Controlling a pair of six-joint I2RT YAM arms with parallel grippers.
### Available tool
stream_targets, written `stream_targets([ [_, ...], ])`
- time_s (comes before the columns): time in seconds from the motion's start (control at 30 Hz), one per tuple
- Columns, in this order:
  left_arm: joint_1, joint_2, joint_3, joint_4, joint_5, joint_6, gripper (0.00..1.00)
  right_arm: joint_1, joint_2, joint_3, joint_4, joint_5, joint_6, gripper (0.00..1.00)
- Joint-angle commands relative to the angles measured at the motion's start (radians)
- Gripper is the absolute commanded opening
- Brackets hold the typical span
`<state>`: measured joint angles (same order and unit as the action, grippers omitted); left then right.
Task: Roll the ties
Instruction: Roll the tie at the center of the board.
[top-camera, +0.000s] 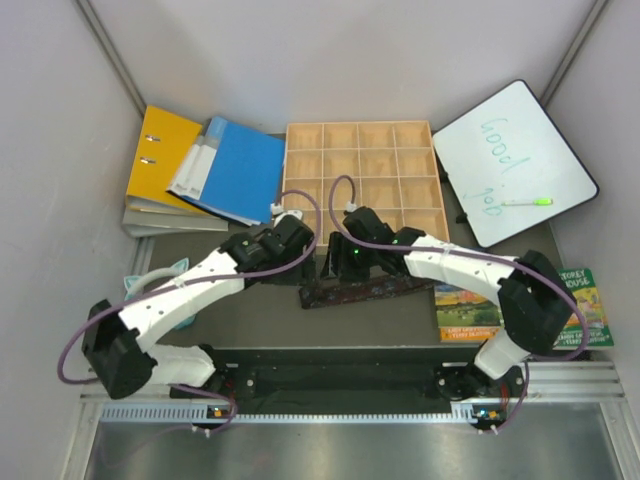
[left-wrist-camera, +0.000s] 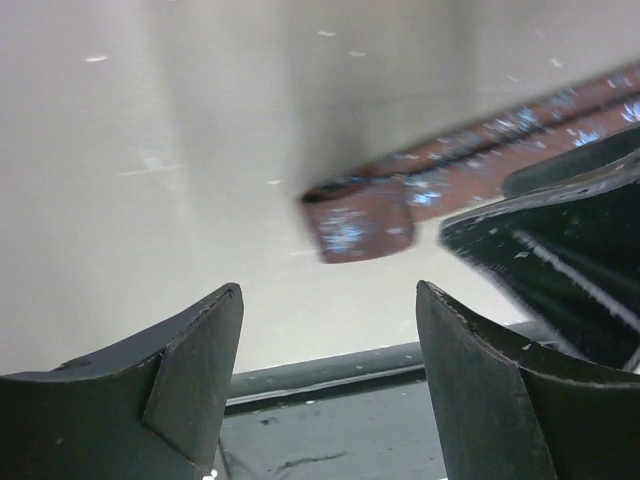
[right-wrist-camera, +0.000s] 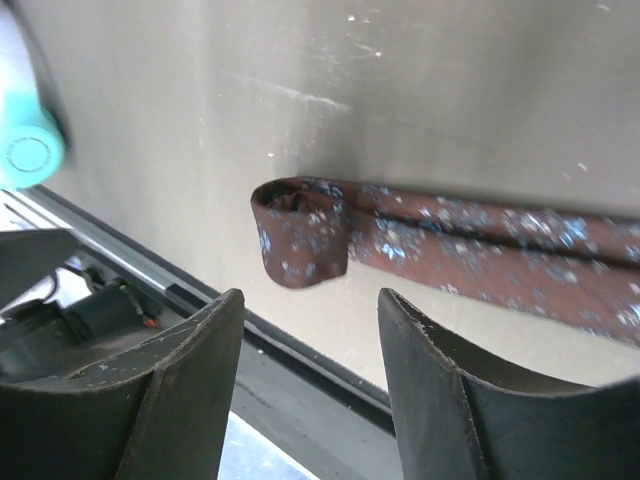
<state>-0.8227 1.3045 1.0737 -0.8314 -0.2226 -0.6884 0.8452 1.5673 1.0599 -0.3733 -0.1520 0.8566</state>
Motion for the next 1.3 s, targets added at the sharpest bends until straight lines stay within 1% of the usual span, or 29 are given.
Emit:
stream_targets([
  [0.0,0.077,-0.148,-0.075,-0.032,-0.026,-0.01,0.75,0.034,0.074,0.087,0.014,-0.009,-0.059,0.57],
  [0.03,0.117,-0.166,-0.102,-0.029,-0.012,0.0,0.74,0.038,0.089,0.112,0.01,-0.011,-0.073,0.57],
  [0.13,0.183,-0.232,-0.152,-0.025,0.037,0.012,0.74,0.045,0.141,0.15,-0.006,-0.02,-0.091,0.55],
  [0.23,0.204,-0.27,-0.184,-0.026,0.045,0.013,0.73,0.051,0.172,0.167,-0.001,-0.029,-0.102,0.5],
  [0.37,0.211,-0.294,-0.212,-0.023,0.045,0.012,0.73,0.054,0.188,0.157,0.013,-0.034,-0.102,0.41],
  [0.63,0.211,-0.283,-0.238,0.014,0.069,-0.008,0.72,0.052,0.206,0.097,0.082,-0.064,-0.085,0.3],
  [0.8,0.211,-0.271,-0.28,0.086,0.117,-0.02,0.71,0.051,0.209,0.081,0.074,-0.047,-0.088,0.23],
  [0.97,0.211,-0.249,-0.32,0.15,0.169,-0.031,0.69,0.037,0.197,0.032,0.097,-0.044,-0.088,0.21],
  [1.03,0.211,-0.243,-0.343,0.193,0.184,-0.036,0.69,0.028,0.192,0.011,0.105,-0.046,-0.087,0.18],
  [1.13,0.211,-0.228,-0.371,0.268,0.218,-0.04,0.68,0.023,0.194,-0.003,0.116,-0.047,-0.087,0.18],
  [1.17,0.211,-0.223,-0.382,0.288,0.264,-0.042,0.68,0.022,0.195,-0.006,0.12,-0.046,-0.085,0.18],
  [1.2,0.209,-0.206,-0.386,0.322,0.275,-0.042,0.68,0.02,0.195,-0.008,0.123,-0.049,-0.083,0.17],
  [1.27,0.209,-0.183,-0.393,0.347,0.295,-0.042,0.67,0.022,0.201,-0.011,0.126,-0.05,-0.08,0.17],
])
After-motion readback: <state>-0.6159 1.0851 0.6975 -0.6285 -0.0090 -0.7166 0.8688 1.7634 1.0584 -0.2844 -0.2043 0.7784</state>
